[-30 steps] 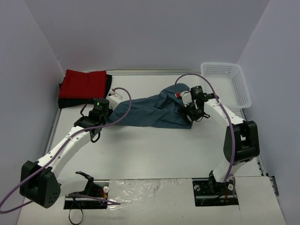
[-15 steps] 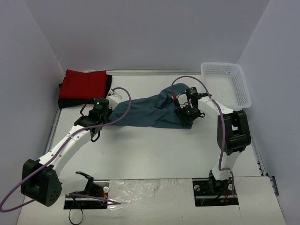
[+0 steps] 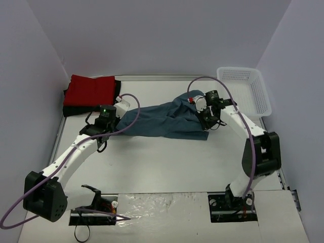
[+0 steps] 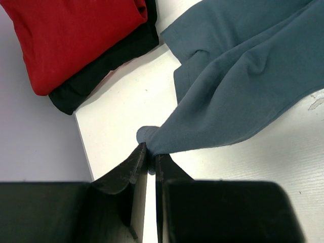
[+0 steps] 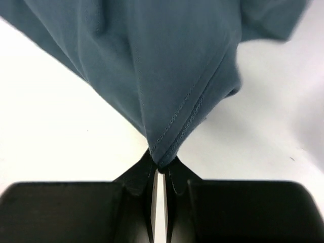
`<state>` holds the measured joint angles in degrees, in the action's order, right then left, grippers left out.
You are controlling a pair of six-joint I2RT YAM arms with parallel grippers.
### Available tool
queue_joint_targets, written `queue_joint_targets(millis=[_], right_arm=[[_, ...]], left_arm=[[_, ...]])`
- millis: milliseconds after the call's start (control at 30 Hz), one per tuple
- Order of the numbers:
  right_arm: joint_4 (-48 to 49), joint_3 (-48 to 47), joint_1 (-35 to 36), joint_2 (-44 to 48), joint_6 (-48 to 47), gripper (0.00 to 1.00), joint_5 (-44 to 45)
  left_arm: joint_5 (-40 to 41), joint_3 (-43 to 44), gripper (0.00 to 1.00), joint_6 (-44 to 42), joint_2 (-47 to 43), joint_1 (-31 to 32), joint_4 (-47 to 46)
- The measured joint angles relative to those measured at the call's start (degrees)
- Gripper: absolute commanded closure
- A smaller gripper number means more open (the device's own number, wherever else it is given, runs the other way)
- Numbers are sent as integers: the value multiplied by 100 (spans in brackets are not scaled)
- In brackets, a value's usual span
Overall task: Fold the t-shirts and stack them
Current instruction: Flatten out the tshirt
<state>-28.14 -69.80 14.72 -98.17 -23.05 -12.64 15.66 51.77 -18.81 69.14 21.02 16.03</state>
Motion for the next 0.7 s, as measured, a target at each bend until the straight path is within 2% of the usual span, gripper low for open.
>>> queue_joint_targets(millis=[133, 300, 533, 700], right_arm=[[-378, -68, 0, 1093, -20, 100, -133], [-1056, -776, 2, 2094, -63, 100, -245], [-1934, -1729, 2, 2708, -175, 100, -330], [-2341, -2297, 2, 2800, -256, 100, -256]], left_arm=[[0, 83, 98, -13, -83, -9, 164], [-7, 623, 98, -70, -330, -11, 466], [-216, 1779, 98, -219, -1117, -15, 1069], [-170, 2490, 98, -269, -1305, -20, 1270]])
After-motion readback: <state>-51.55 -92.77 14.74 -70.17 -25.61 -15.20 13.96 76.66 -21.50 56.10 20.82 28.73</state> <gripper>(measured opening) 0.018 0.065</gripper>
